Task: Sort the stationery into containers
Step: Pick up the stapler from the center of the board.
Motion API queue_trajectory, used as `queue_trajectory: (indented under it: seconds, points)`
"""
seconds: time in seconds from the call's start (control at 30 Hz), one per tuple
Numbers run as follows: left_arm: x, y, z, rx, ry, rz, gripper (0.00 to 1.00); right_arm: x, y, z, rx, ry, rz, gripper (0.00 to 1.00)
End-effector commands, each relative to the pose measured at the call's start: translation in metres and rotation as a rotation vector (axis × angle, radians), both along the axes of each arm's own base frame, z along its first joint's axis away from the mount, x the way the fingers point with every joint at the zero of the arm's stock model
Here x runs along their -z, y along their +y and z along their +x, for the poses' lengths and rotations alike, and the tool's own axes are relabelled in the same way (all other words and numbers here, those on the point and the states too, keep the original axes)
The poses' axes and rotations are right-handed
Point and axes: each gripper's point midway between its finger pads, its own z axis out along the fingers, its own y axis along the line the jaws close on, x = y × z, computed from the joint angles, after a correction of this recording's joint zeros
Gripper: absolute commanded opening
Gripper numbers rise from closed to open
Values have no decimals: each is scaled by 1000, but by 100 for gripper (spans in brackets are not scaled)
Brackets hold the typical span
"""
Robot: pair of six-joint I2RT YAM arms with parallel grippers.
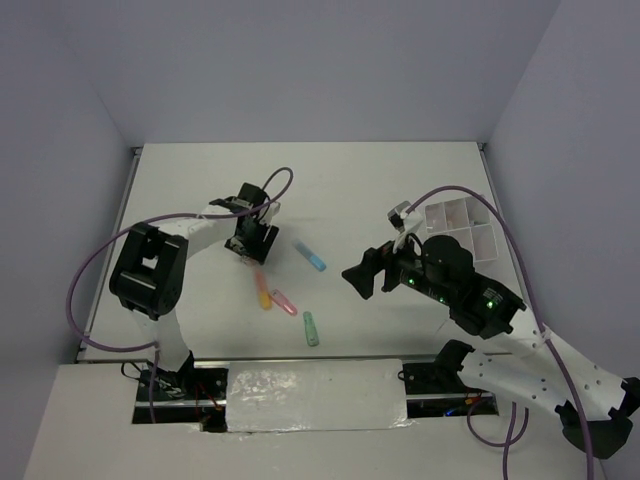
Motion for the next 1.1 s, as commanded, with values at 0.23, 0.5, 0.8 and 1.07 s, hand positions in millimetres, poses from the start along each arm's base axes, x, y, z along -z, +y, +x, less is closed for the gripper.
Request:
queue_trajectory:
  seconds: [0.23,0.5,0.8,1.07]
  points:
    - [-2,0,12,-41,-6,-14,15,-2,6,3,-14,-24,11,100]
    - [-85,-25,22,2,-241,-130,0,13,-5,26,136,30,10,100]
    - [-219,-113,-37,274,-610,-496,0,-37,9,32,127,69,159,100]
    - [-273,-184,-112,583,-859,-817,0,-84,30,19,18,92,275,90]
